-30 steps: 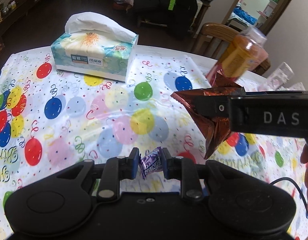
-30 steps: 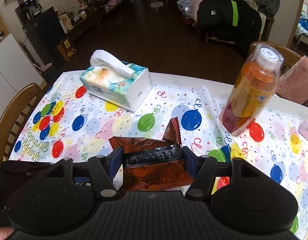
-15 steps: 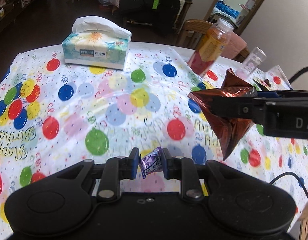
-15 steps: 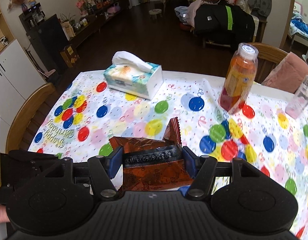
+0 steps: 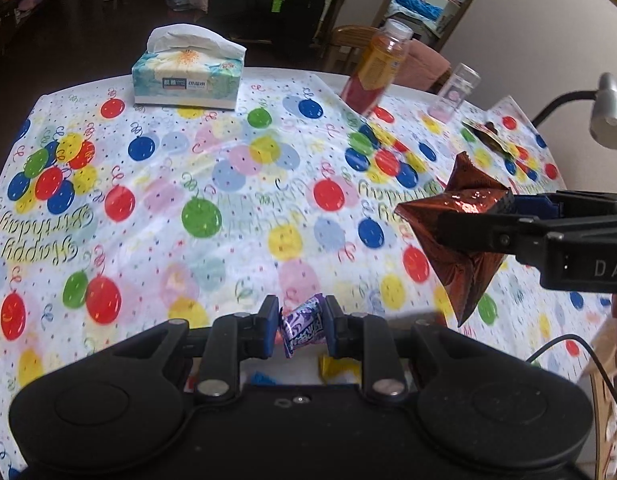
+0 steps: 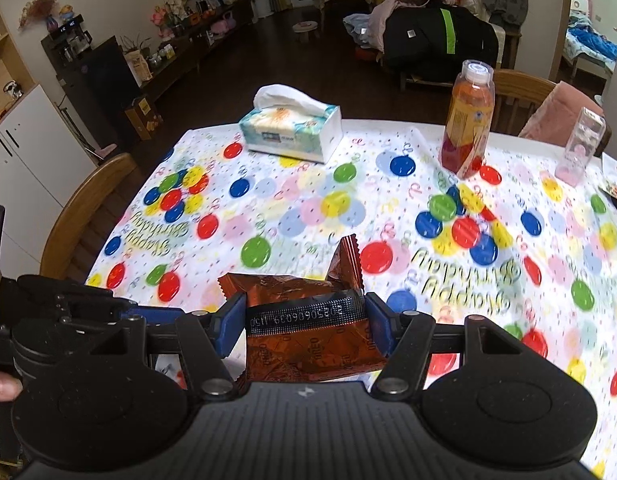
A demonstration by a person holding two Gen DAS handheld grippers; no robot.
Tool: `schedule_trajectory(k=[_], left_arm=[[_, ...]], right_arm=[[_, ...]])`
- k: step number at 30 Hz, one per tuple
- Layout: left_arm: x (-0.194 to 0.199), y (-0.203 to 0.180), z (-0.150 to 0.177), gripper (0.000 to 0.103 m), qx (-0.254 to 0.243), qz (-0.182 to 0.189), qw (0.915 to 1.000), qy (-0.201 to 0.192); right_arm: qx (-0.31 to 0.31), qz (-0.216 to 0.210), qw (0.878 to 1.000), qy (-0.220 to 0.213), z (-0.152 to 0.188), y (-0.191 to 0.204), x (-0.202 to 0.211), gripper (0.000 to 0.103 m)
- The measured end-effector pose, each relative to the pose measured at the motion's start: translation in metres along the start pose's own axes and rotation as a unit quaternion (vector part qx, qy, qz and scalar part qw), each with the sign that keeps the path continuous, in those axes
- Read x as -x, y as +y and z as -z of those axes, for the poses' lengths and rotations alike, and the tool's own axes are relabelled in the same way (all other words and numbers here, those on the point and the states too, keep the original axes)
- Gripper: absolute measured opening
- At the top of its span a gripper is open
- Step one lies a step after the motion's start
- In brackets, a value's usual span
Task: Organize snacks
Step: 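Lift both held snacks and carry them over into the white box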
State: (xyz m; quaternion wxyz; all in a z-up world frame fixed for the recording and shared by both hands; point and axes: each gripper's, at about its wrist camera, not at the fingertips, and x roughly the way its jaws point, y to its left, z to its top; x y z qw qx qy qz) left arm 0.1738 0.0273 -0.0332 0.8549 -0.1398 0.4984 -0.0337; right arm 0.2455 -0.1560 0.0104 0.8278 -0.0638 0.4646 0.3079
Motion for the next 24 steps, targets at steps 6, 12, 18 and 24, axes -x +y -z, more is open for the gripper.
schedule_trajectory(k=[6, 12, 18, 24], left_arm=[[0.015, 0.007, 0.026, 0.02, -0.011, 0.006, 0.9999, 0.006], [0.02, 0.015, 0.05, 0.02, -0.02, 0.006, 0.9996, 0.017], [0.015, 0.02, 0.074, 0.02, -0.027, 0.008, 0.999, 0.035], [0.004, 0.019, 0.094, 0.02, -0.039, 0.007, 0.9982, 0.046]], right_arm=[[-0.003, -0.006, 1.0, 0.005, 0.028, 0.021, 0.012, 0.063], [-0.002, -0.006, 1.0, 0.017, 0.058, 0.039, 0.009, 0.063], [-0.017, -0.015, 0.999, 0.035, 0.084, 0.047, -0.003, 0.063], [-0.022, -0.016, 0.999, 0.043, 0.102, 0.055, -0.016, 0.063]])
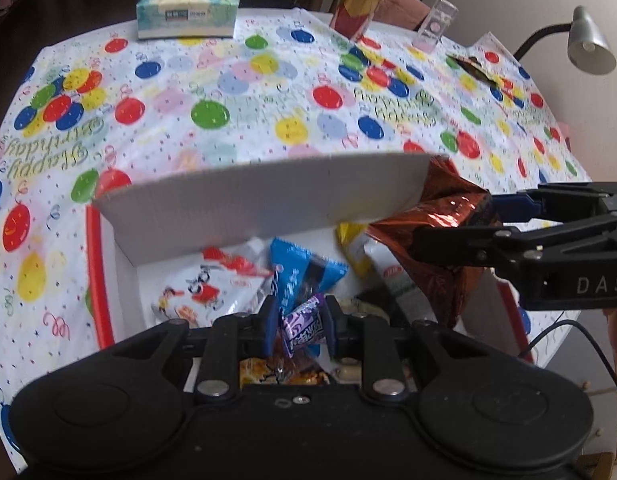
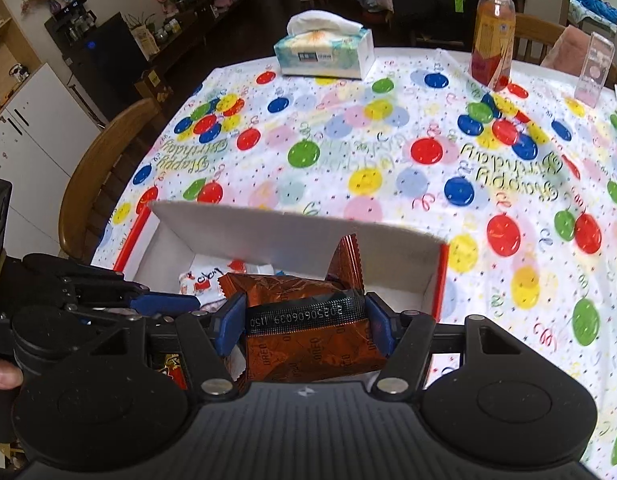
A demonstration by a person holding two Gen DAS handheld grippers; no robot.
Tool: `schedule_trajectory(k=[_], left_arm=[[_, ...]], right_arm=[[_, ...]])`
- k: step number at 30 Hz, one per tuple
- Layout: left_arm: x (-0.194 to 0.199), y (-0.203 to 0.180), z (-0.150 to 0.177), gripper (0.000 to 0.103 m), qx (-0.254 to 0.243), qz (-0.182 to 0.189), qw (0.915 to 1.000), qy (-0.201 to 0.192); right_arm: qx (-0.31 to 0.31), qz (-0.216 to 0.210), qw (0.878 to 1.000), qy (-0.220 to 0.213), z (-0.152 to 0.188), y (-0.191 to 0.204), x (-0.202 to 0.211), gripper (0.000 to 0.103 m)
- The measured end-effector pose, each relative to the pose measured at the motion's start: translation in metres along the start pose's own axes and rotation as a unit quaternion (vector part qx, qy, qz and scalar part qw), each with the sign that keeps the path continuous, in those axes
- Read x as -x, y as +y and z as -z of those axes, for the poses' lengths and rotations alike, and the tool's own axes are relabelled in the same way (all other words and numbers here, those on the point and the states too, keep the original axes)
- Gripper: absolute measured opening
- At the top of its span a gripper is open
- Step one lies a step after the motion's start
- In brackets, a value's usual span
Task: Organize snacks
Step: 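Lift both held snacks and carry them over into the white box, then open both tools to drop the snacks into the box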
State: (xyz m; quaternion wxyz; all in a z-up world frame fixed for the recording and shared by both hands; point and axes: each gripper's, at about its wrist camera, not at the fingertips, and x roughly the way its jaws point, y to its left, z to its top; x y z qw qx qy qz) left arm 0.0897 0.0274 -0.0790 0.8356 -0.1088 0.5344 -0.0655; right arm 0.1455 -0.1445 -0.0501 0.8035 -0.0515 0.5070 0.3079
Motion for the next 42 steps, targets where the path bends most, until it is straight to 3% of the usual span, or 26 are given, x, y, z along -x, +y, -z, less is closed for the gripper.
schedule_trajectory(k=[17, 25, 28, 30, 34, 39, 42], left_arm=[[-0.024, 0.0, 0.01, 0.02, -0.008, -0.01, 0.9999, 0.01], [-0.028, 0.001, 0.015, 0.029, -0.014, -0.015, 0.9997, 0.01], [-0.028, 0.001, 0.015, 0.041, -0.012, -0.014, 0.9998, 0.01], [-0.027, 0.002, 0.016, 0.055, -0.01, -0.012, 0.9999, 0.006], [-0.025, -0.001, 0.018, 0.062, -0.015, -0.01, 0.9998, 0.0], [-0.016, -0.004, 0.02, 0.079, -0.02, -0.007, 0.9997, -0.014], [-0.01, -0.007, 0.022, 0.082, -0.024, -0.008, 0.9994, -0.022]], right_arm=[[-0.016, 0.021, 1.0, 0.012, 0.024, 0.0, -0.03, 0.064], [-0.023, 0.024, 0.999, 0.005, 0.027, 0.001, -0.03, 0.066], [-0.026, 0.023, 0.999, 0.003, 0.027, 0.001, -0.03, 0.066], [-0.025, 0.023, 0.999, 0.001, 0.027, 0.001, -0.029, 0.066], [-0.027, 0.023, 0.999, -0.003, 0.029, 0.001, -0.028, 0.067], [-0.03, 0.018, 0.999, -0.012, 0.032, 0.001, -0.021, 0.071], [-0.029, 0.017, 0.999, -0.02, 0.033, 0.003, -0.015, 0.075]])
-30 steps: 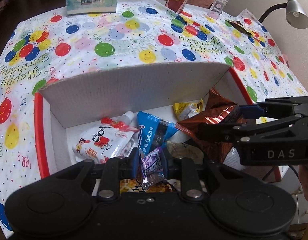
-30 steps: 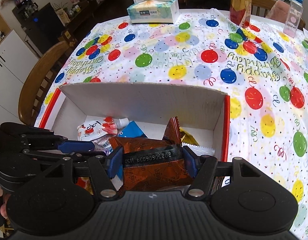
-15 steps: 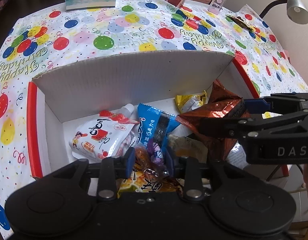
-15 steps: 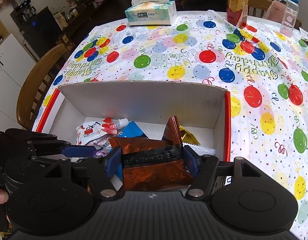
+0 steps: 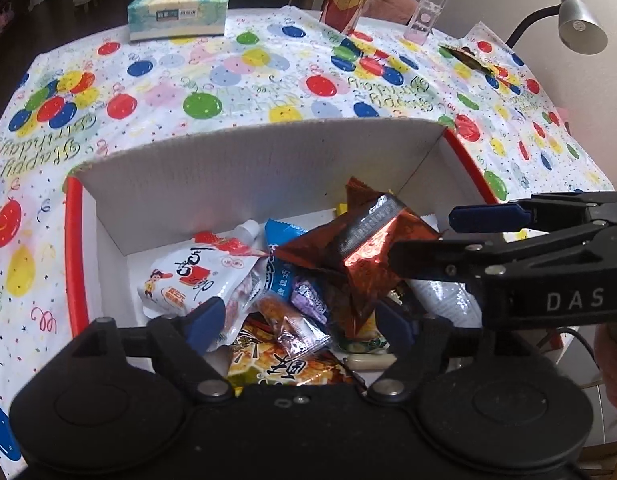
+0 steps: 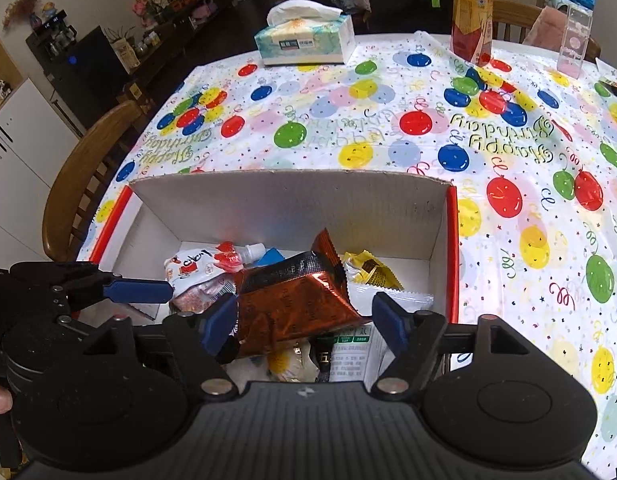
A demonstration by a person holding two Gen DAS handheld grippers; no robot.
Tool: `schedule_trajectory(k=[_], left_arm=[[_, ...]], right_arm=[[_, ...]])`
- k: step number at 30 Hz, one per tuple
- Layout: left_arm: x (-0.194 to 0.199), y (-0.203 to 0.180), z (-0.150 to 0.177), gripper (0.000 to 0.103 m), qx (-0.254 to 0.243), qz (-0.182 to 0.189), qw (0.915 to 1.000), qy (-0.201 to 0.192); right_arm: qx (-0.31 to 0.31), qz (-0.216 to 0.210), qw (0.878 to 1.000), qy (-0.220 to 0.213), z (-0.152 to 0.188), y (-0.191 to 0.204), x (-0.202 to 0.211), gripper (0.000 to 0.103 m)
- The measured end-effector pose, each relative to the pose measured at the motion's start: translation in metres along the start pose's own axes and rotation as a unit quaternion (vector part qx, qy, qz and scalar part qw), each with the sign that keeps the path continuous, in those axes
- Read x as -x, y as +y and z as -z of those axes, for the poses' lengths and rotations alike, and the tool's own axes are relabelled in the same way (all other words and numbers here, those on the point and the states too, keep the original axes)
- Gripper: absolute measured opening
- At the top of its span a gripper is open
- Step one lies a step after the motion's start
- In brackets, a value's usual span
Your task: Organize snacks
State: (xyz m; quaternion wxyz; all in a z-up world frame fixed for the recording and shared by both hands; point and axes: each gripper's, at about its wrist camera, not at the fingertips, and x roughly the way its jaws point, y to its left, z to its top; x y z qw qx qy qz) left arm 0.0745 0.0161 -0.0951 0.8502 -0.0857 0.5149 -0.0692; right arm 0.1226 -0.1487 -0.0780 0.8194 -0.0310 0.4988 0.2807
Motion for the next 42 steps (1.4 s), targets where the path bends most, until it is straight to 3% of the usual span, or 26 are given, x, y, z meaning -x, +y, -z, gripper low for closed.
schedule_trajectory(k=[15, 18, 23, 27, 42], left_arm=[[0.053, -0.012, 0.012, 0.093, -0.01, 0.001, 0.9974, -0.071], [0.065, -0.015, 0.014, 0.096, -0.015, -0.009, 0.9957, -0.091], [0.084, -0.019, 0.019, 0.1, -0.011, -0.031, 0.992, -0.122], [0.099, -0.023, 0.022, 0.102, -0.006, -0.047, 0.9886, -0.143], [0.133, -0.06, 0.054, 0.103, 0.008, -0.11, 0.9799, -0.166]], right_arm=[[-0.006, -0.005, 0.998, -0.062, 0.017, 0.007, 0.057, 0.075], [-0.009, -0.007, 0.997, -0.077, 0.021, 0.007, 0.068, 0.083], [-0.003, -0.009, 0.995, -0.103, 0.027, 0.005, 0.087, 0.086], [-0.005, -0.016, 0.993, -0.12, 0.036, 0.0, 0.098, 0.103], [0.024, -0.041, 0.981, -0.189, 0.078, -0.006, 0.14, 0.103]])
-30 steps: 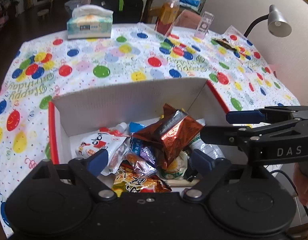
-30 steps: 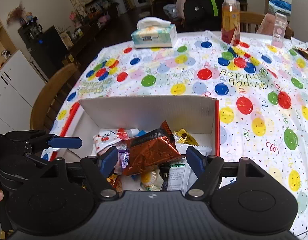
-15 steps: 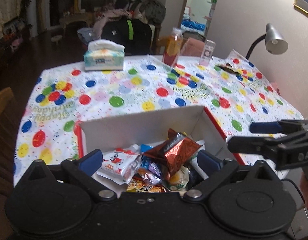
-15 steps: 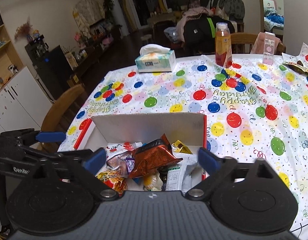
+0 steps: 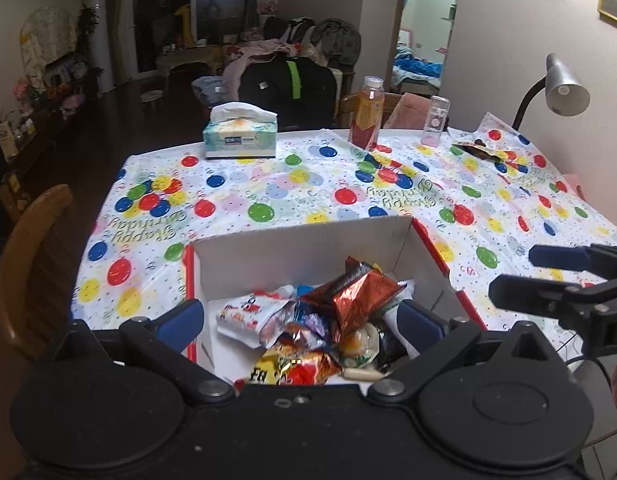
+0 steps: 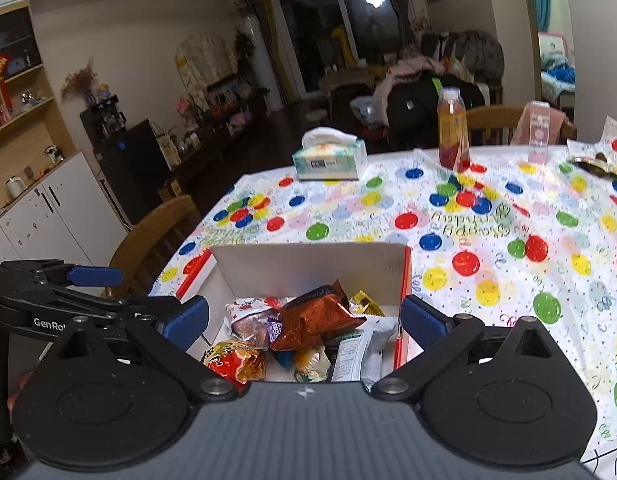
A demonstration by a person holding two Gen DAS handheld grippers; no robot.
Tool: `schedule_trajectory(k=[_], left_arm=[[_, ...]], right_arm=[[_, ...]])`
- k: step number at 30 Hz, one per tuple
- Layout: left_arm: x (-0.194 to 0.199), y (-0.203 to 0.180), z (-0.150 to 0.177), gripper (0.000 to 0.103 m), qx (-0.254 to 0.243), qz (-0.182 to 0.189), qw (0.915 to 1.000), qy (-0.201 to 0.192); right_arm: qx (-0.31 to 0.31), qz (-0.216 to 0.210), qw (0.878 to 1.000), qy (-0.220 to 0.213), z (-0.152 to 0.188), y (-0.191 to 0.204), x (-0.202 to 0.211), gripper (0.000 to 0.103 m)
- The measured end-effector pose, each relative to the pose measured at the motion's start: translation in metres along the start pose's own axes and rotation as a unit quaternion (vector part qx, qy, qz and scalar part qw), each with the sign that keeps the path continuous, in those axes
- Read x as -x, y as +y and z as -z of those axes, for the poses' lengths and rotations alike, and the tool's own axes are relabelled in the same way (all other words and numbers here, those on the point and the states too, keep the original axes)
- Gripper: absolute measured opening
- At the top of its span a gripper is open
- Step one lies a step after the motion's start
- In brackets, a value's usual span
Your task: Organize snacks
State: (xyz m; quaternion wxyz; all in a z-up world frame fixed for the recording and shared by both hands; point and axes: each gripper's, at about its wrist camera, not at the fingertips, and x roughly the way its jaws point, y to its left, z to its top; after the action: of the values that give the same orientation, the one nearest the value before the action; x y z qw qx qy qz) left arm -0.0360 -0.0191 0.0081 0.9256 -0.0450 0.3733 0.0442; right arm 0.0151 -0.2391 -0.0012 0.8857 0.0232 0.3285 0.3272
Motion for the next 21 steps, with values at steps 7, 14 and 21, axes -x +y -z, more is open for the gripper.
schedule_trajectory(k=[7, 14, 21], left_arm=[[0.016, -0.006, 0.013, 0.103, 0.026, -0.012, 0.9996, 0.002], [0.028, -0.013, 0.024, 0.103, 0.044, -0.022, 0.9988, -0.001], [0.037, -0.023, 0.028, 0.103, 0.043, -0.036, 0.9984, -0.009]], right_arm=[[0.028, -0.004, 1.0, -0.014, 0.009, 0.011, 0.018, 0.103], [-0.004, -0.02, 1.0, -0.005, 0.012, 0.012, 0.025, 0.103], [-0.012, -0.012, 1.0, -0.002, 0.016, 0.011, 0.027, 0.103]])
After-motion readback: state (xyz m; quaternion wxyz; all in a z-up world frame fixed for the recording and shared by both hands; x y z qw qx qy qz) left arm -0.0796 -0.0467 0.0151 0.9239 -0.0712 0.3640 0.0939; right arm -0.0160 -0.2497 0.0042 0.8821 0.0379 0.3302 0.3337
